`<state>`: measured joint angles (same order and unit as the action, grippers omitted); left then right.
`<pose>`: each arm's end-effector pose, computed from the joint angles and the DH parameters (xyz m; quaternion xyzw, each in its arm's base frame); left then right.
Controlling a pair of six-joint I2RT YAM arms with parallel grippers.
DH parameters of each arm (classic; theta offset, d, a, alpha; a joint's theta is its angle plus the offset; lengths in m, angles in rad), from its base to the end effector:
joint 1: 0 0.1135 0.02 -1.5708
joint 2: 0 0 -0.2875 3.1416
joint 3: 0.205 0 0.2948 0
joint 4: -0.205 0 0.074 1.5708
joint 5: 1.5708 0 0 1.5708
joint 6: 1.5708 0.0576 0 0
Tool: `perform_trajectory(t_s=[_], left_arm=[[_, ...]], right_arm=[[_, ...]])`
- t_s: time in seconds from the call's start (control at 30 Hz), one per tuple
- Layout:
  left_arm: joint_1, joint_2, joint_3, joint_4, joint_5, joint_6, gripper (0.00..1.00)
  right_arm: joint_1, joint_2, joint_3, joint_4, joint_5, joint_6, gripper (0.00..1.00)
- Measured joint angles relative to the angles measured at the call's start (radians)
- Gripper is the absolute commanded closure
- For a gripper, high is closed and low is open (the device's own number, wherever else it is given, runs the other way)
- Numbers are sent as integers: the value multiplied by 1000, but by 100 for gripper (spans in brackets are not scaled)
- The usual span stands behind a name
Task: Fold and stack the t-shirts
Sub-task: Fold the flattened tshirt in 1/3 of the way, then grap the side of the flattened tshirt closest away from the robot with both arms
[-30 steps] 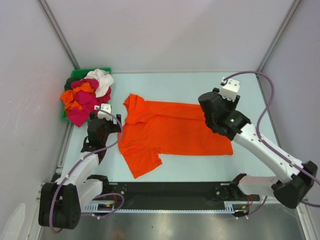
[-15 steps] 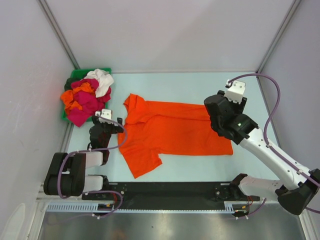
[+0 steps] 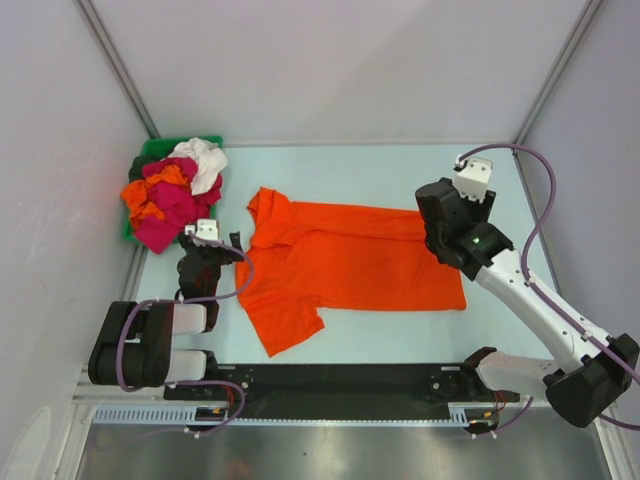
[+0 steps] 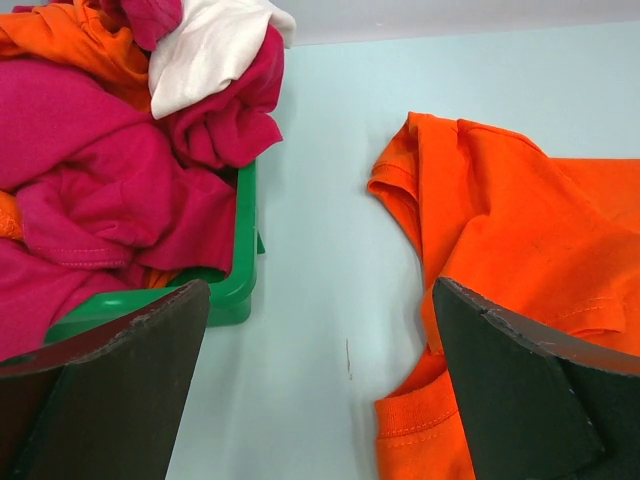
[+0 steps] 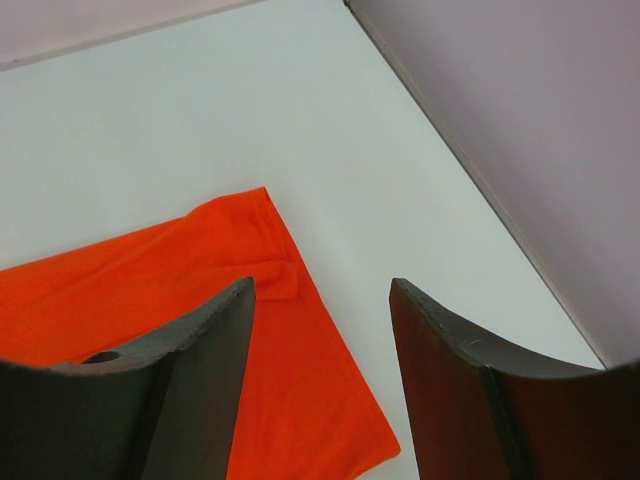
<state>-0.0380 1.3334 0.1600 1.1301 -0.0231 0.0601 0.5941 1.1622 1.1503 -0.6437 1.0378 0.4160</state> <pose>0.2508 -0.0082 0.1443 0.0274 0.7217 0.0160 0.6915 0.2573 0.1139 0.3710 0.1490 0.7954 -0.2037 0.5510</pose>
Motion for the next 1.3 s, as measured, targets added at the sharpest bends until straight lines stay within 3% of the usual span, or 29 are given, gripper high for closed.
perform_trajectory(t_s=[0.2, 0.37, 0.5, 0.67, 1.3], left_arm=[[0, 0, 0, 6, -1, 0, 0], [0, 0, 0, 6, -1, 0, 0], [0, 0, 0, 6, -1, 0, 0], [0, 0, 0, 7, -1, 0, 0], [0, 0, 0, 9, -4, -1, 0]], right_arm=[[-45, -25, -73, 122, -65, -29, 37], [-64, -142, -226, 207, -138, 0, 38], [-63, -203, -264, 194, -195, 66, 38], [-37, -169, -225, 129, -236, 124, 38], [-12, -138, -265, 124, -269, 80, 37]])
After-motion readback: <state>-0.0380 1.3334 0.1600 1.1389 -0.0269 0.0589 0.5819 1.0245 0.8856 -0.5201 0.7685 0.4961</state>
